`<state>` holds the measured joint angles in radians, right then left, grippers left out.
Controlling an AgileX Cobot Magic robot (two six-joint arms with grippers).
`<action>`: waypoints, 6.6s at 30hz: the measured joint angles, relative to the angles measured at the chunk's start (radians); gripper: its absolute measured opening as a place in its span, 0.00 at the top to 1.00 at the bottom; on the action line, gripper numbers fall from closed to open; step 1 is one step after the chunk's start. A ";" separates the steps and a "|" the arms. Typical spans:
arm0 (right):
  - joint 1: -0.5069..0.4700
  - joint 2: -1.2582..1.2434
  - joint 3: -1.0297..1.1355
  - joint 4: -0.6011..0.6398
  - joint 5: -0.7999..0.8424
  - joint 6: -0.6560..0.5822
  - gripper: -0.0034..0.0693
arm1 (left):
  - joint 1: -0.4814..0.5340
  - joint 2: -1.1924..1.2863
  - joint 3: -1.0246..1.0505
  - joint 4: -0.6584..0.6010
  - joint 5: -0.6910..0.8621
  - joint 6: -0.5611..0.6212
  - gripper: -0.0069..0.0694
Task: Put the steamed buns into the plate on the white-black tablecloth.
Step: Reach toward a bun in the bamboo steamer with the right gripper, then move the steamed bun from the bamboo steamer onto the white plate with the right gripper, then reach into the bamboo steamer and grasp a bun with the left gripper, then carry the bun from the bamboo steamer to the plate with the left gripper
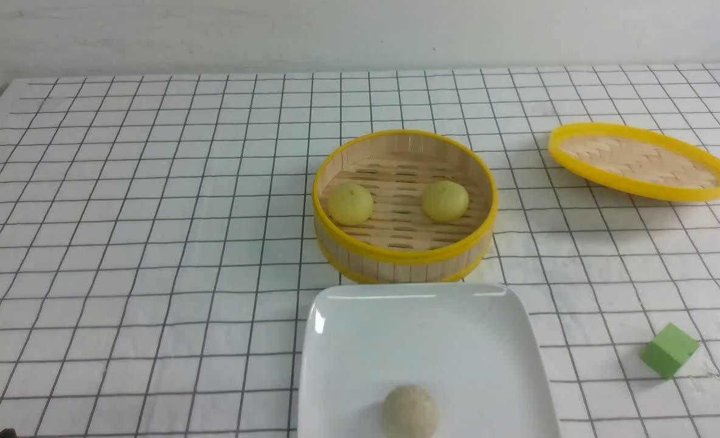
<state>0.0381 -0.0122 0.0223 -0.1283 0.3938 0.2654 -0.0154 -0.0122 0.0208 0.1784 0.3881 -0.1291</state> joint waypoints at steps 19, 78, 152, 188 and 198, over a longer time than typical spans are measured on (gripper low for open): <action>0.000 0.000 0.000 0.000 0.000 0.000 0.62 | 0.000 0.000 0.000 0.000 0.000 0.000 0.59; 0.109 1.205 -0.740 0.790 0.269 -0.530 0.89 | 0.000 0.851 -0.605 -0.453 0.620 -0.066 0.90; 0.288 0.888 -0.799 0.210 0.687 -0.226 0.97 | -0.016 1.209 -0.871 -0.658 0.561 0.219 0.91; 0.288 0.726 -0.567 0.216 0.504 -0.226 0.95 | -0.489 2.207 -1.882 -0.133 0.417 -0.182 0.70; 0.288 0.726 -0.567 0.214 0.498 -0.226 0.95 | -0.489 1.881 -1.882 -0.148 0.687 -0.087 0.88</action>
<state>0.3259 0.7135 -0.5451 0.0857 0.8919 0.0397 -0.5046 1.8687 -1.8609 0.0304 1.0751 -0.2161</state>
